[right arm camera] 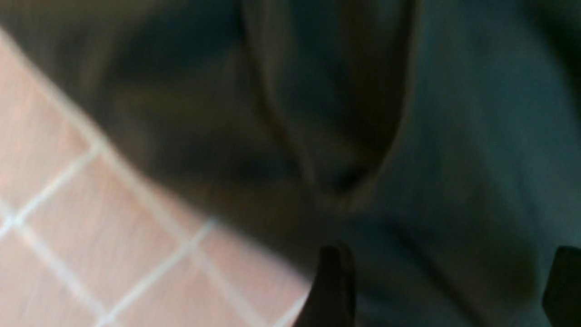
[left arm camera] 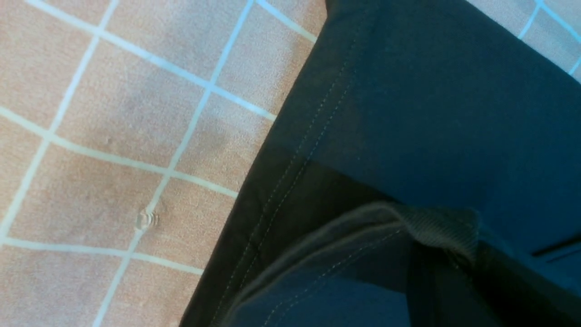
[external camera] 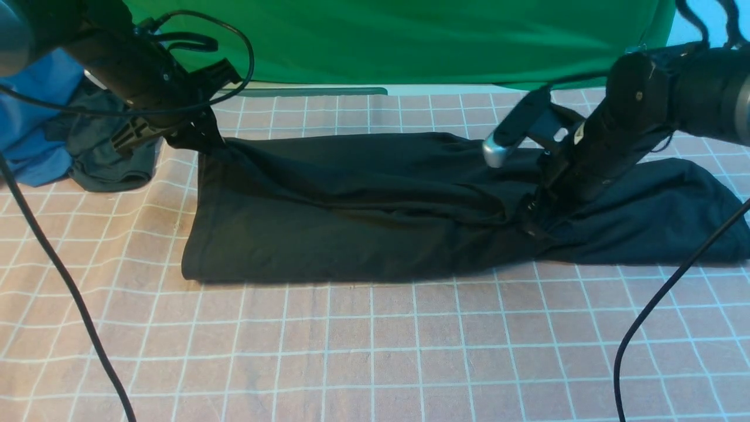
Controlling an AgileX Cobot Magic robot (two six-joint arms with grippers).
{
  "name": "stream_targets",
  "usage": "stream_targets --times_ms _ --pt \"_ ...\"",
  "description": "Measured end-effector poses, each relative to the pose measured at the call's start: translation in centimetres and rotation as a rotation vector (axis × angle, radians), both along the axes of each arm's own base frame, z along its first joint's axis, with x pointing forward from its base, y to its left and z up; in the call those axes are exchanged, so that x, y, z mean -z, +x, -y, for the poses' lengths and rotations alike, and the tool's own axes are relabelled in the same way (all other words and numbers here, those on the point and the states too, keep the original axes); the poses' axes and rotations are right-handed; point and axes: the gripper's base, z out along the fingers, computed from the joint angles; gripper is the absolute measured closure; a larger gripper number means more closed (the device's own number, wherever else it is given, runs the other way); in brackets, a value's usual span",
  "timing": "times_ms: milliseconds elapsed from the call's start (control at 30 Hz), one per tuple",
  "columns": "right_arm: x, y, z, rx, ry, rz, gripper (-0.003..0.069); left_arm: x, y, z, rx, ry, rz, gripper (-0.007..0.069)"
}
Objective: Fold a long-sleeved shirt over a pink coffee tablecloth.
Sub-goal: 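Fold the black garment in half by bringing its near edge over to the far edge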
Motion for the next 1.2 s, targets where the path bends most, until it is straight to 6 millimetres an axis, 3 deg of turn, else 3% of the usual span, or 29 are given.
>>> stream_targets --times_ms 267,333,433,567,600,933,1200 --pt "1.7 0.8 -0.4 -0.008 -0.004 0.018 0.0106 0.0 0.0 0.0 0.001 -0.001 0.001 0.0594" --pt "1.9 0.8 -0.6 -0.013 -0.004 0.02 0.016 0.0 0.0 0.0 0.001 -0.001 0.001 0.0594" --pt "1.8 0.9 -0.6 -0.013 0.001 0.036 0.0286 0.0 0.0 0.0 0.001 -0.001 0.001 0.0594" --pt "1.4 1.1 -0.6 -0.012 0.008 0.059 0.0543 0.0 0.0 0.0 0.001 -0.001 0.002 0.0594" --pt "1.3 1.1 -0.6 -0.012 0.009 0.066 0.0573 0.0 0.0 0.0 0.001 -0.001 0.002 0.0594" --pt "-0.3 2.0 -0.3 -0.023 0.013 0.142 0.058 -0.1 0.2 0.0 -0.016 -0.007 0.025 0.0594" --pt "-2.4 3.7 0.4 0.007 0.036 0.224 0.058 -0.7 1.1 -1.6 -0.097 -0.02 0.116 0.0594"
